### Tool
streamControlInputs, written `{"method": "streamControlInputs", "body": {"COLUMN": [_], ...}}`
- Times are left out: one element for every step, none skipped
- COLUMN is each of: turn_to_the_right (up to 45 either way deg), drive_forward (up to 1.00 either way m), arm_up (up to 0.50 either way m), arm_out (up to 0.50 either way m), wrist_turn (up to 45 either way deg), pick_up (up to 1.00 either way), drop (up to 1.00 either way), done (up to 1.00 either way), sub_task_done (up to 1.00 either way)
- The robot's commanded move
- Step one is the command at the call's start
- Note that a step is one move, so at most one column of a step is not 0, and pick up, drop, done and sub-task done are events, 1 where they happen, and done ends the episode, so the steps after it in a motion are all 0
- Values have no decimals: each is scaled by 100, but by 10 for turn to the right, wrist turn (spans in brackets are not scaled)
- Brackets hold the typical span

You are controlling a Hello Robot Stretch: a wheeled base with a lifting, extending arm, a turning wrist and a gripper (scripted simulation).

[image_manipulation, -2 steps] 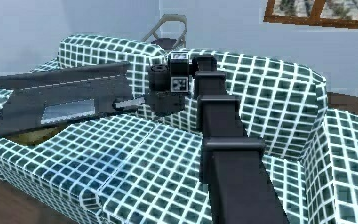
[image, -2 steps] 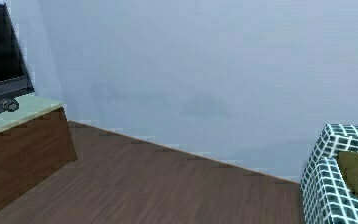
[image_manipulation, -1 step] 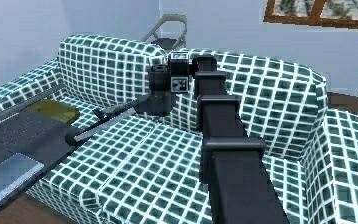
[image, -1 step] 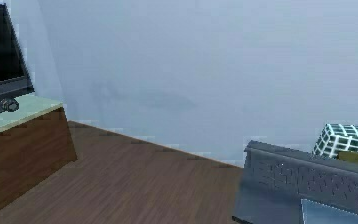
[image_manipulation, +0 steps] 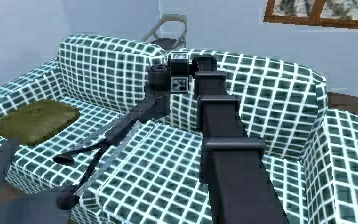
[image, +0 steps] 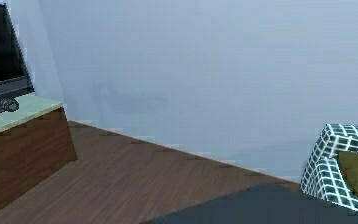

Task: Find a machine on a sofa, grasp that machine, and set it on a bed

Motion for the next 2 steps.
{"method": "streamControlInputs", "body": {"turn_to_the_right": [0,0], "drive_forward": [0,0], "arm_up": [0,0], "arm_out": [0,-24], "wrist_turn": [-90,0], "pick_up": [0,0], "drop": [0,0], "done": [0,0], "sub_task_done": [0,0]}}
